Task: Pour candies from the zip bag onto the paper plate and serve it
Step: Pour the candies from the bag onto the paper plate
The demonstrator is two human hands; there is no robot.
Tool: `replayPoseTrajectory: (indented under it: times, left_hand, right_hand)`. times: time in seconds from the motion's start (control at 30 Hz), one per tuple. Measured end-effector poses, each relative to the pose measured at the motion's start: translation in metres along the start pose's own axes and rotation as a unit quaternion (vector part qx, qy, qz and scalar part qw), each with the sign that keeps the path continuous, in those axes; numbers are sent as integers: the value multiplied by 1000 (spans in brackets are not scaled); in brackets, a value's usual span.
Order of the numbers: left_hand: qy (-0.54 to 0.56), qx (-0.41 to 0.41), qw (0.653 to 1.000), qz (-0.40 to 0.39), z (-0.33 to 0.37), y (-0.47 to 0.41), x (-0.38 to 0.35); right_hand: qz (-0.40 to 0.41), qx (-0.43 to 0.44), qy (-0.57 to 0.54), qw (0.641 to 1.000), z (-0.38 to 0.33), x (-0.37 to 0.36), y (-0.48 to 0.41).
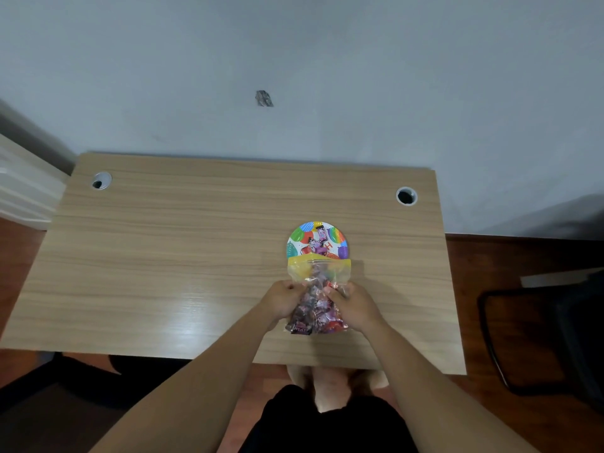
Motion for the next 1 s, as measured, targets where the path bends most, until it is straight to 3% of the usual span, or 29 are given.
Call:
replayPoseTrajectory:
  times: [0.33,1.0]
  left_hand:
    - [9,13,1000,-24,-2,6,3]
    - [21,33,999,-20,-2,9,1]
  right_hand:
    - [-4,-15,-11,1000,27,-15,-17]
    - [-28,-44,-66,996,0,6,14]
Point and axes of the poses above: each hand's wrist, its own y-axis away from the middle knuckle, its own x-axis out of the back of the hand, z = x × y, the point moved 2 cm from there along -y, towards the middle knuckle, and after that the axes turned 14 degrees about z, right-handed, at the moved point
